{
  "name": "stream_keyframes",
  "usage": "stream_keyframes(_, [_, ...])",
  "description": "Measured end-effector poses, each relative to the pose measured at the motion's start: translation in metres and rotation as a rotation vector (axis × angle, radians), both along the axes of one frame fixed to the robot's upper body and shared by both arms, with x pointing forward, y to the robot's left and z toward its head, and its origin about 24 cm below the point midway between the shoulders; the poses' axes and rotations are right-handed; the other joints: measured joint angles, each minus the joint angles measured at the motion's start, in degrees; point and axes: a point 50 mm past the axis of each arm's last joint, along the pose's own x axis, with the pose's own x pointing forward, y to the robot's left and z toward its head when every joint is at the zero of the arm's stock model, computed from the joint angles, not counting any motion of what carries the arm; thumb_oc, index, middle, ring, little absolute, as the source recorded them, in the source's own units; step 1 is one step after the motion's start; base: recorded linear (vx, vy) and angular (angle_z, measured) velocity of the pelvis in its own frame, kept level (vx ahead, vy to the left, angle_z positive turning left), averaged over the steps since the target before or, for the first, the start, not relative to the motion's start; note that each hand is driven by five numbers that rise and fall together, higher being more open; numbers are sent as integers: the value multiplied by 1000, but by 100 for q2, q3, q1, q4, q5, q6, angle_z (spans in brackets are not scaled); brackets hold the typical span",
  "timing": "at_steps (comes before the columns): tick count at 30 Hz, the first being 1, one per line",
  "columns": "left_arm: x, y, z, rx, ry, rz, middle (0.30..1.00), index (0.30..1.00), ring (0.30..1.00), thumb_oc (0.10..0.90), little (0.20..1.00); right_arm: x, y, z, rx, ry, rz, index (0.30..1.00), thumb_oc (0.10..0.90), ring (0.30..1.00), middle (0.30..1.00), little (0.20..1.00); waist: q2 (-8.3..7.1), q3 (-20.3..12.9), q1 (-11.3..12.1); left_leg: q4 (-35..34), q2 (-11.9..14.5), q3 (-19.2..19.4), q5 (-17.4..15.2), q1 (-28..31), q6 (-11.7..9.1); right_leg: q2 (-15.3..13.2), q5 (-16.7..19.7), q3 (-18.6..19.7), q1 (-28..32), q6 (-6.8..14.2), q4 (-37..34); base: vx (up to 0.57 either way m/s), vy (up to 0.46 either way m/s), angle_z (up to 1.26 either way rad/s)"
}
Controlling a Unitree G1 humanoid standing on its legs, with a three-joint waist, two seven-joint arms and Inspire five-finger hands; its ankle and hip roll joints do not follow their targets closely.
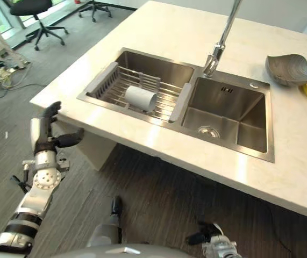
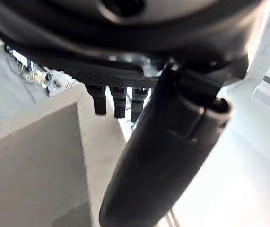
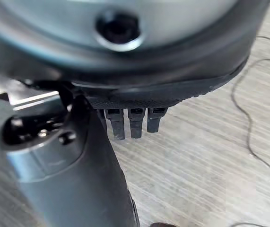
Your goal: Place the dishes in the dishwasher.
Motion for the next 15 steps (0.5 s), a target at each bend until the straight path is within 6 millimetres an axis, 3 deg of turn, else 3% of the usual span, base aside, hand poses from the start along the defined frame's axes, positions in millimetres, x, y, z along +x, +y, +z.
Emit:
stream_keyframes(2, [-6,-1,-5,99,71,-96,900,900,900,800,900,-41,-5,-5,-7,123,-37,900,800,900,900,900,121,-102,52,39,-259,149,-255,330,489,18,-143,-49,276,218,105,223,310,38])
stream_keyframes(3, [-12,0,-4,150,84,-113,900,900,900,800,900,-48,-3,-6,0,150,-45,900,800,900,900,900,81,-188,89,6,-308,154,-322,433,510,-34,-276,-24,268,405,296,130,248,25])
stream_keyframes(5, [-12,3,1,166,71,-97,900,900,900,800,900,-45,-2,-6,11,137,-42,900,800,900,900,900,78,-259,87,-89,-316,310,-446,594,517,-105,-544,25,93,729,915,73,179,4])
stream_keyframes(6, [-15,4,1,184,84,-108,900,900,900,800,900,-37,-4,-5,12,103,-44,900,800,900,900,900,192,-277,136,-211,-274,391,-447,770,455,-291,-1079,-236,-299,782,1865,55,268,-29])
stream_keyframes(7, [-19,2,-5,201,116,-134,900,900,900,800,900,-33,-6,-3,8,83,-32,900,800,900,900,900,275,-380,187,-284,-326,468,-487,831,498,-683,-1255,-345,-506,750,2154,13,182,-25])
stream_keyframes(8, [-18,-2,-5,217,130,-164,900,900,900,800,900,-18,-5,-1,11,30,0,900,800,900,900,900,329,-424,174,-248,-398,476,-557,828,439,-1106,-1176,-279,-814,860,2309,62,365,-18])
stream_keyframes(9, [-18,-1,1,246,124,-179,900,900,900,800,900,-2,-1,2,12,-15,45,900,800,900,900,900,329,-421,151,-234,-379,541,-609,739,357,-1357,-890,55,-1330,1240,3062,40,184,4])
stream_keyframes(10, [-18,0,6,284,123,-199,900,900,900,800,900,14,7,4,40,-74,57,900,800,900,900,900,277,-412,138,-247,-370,594,-622,740,333,-1427,-723,13,-1835,1476,3719,100,265,-10])
stream_keyframes(11, [-18,1,8,298,119,-198,900,900,900,800,900,26,15,6,66,-119,72,900,800,900,900,900,219,-410,146,-242,-347,616,-633,734,339,-1474,-646,-27,-2062,1573,3983,106,131,-3])
stream_keyframes(12, [-18,2,8,313,129,-205,900,900,900,800,900,32,23,7,92,-146,81,900,800,900,900,900,171,-425,135,-286,-349,712,-636,844,325,-1505,-593,-54,-2178,1632,4284,189,193,-12])
stream_keyframes(13, [-19,2,10,343,141,-222,900,900,900,800,900,37,31,7,117,-160,98,900,800,900,900,900,165,-443,158,-289,-324,758,-671,906,312,-1463,-688,-141,-2222,1495,4126,139,112,-13])
stream_keyframes(14, [-18,3,15,378,135,-234,900,900,900,800,900,44,39,8,135,-169,131,900,800,900,900,900,163,-434,150,-287,-244,764,-685,912,293,-1383,-770,-308,-2279,1291,3563,100,72,-26])
stream_keyframes(15, [-18,7,20,422,142,-240,900,900,900,800,900,51,45,9,147,-180,167,900,800,900,900,900,91,-425,158,-285,-249,771,-769,882,174,-1387,-664,-603,-2359,1255,2780,30,7,-17])
